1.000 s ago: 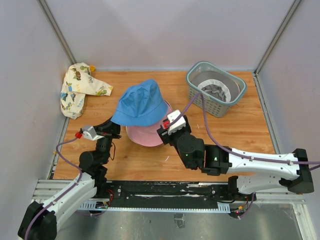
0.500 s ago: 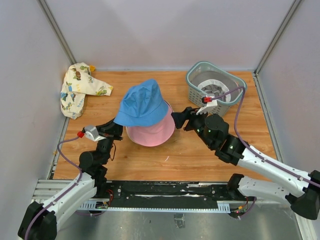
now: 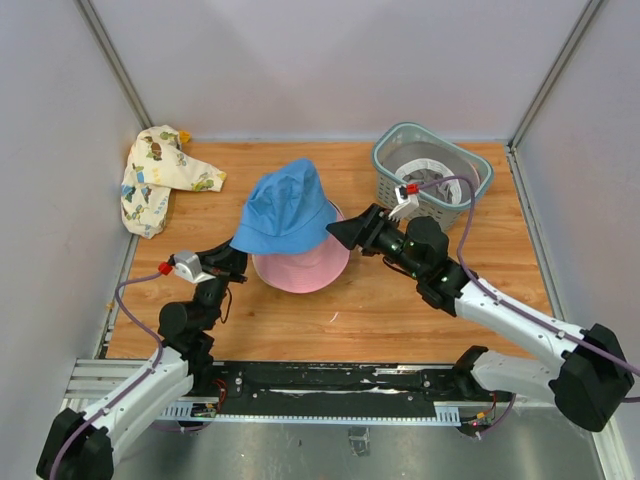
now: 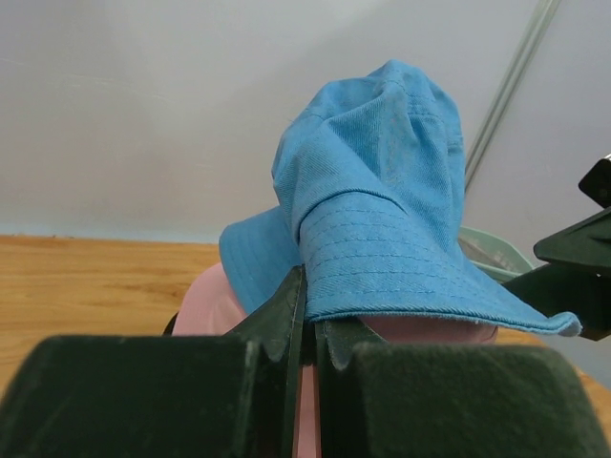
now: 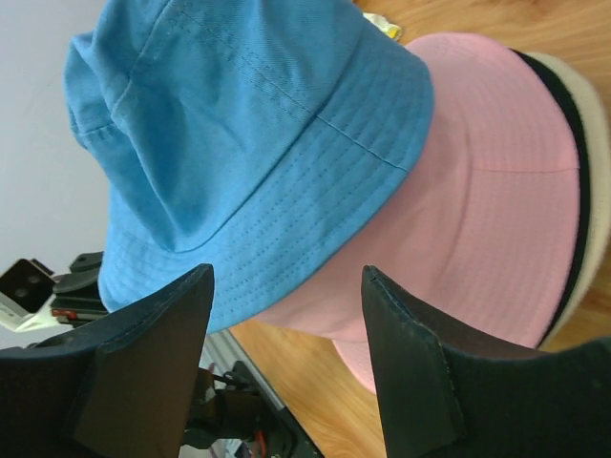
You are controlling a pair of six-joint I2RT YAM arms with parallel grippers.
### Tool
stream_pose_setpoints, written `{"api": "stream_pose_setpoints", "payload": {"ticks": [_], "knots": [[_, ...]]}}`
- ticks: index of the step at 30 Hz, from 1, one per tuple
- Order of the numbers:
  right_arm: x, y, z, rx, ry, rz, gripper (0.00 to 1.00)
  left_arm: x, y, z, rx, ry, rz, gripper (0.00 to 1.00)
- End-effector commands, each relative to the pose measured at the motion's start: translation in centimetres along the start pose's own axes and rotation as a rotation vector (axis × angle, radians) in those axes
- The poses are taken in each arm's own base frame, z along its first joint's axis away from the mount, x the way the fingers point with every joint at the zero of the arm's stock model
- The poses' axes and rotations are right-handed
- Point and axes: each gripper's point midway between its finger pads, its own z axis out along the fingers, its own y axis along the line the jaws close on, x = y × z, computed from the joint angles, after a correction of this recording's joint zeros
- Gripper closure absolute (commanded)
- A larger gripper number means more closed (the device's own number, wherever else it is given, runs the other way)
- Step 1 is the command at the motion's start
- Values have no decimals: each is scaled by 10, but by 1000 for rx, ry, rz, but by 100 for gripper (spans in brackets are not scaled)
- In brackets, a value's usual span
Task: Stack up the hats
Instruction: Stack the hat on the hat.
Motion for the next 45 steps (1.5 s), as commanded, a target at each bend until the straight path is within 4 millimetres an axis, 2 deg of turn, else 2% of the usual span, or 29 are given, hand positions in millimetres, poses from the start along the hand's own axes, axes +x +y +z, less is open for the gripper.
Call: {"api": "stream_pose_setpoints", "payload": {"ticks": [1,19,24,31,40,45], "knots": [[-3,21,5,-122,8,115,36,75,24,-47,-44,200,37,93],[4,12,21,-156,37,220,38,85,20,-51,-72,234,46,94],[5,5,22,-148,30,249,43,89,20,-54,-86,243,51,94],[3,-1,19,-142,11,256,67,90,25,-57,-131,245,53,94],[11,-21,8,-103,20,252,97,92,44,-69,-288,232,25,90],[13,-29,5,-99,20,260,99,93,53,-73,-373,225,-5,85]]}}
